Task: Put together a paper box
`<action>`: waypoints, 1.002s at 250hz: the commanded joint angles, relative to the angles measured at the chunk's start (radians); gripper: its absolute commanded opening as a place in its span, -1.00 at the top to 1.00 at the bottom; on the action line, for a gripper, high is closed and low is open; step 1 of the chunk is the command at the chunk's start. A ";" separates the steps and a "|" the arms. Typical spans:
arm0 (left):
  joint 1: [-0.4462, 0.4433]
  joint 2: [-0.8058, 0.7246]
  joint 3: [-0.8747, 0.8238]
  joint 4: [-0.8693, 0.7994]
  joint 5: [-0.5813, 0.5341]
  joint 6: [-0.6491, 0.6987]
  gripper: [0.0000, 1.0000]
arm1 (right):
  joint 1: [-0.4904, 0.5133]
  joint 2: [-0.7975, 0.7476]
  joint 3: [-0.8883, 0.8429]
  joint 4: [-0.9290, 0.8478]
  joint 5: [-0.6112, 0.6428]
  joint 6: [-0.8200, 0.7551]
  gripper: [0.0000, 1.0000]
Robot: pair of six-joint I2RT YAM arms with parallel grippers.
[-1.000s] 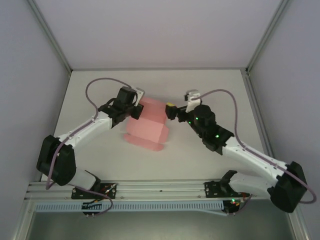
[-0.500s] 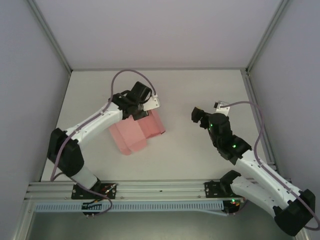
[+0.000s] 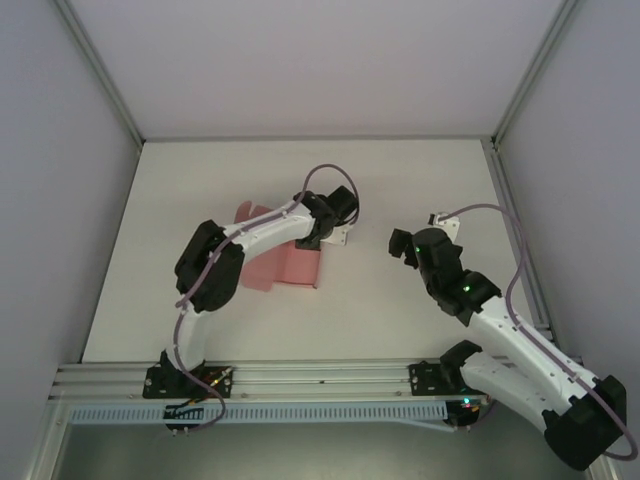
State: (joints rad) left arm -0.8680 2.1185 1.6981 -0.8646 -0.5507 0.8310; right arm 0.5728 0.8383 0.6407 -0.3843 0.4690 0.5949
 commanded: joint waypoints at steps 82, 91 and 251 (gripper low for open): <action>-0.007 -0.102 -0.006 0.101 0.111 0.015 -0.52 | -0.027 0.011 0.022 -0.024 -0.019 -0.024 -1.00; -0.002 -0.134 -0.024 0.131 0.134 0.003 -0.56 | -0.028 0.013 0.022 -0.015 -0.037 -0.034 -0.99; 0.400 -0.819 -0.694 0.729 0.367 -1.250 -0.99 | 0.045 0.737 0.444 0.081 -0.704 -0.589 -1.00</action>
State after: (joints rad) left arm -0.5331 1.3682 1.1069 -0.1509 -0.2584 -0.0521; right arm 0.5835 1.4117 0.9348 -0.2443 -0.0879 0.2081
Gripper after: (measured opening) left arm 0.994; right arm 0.997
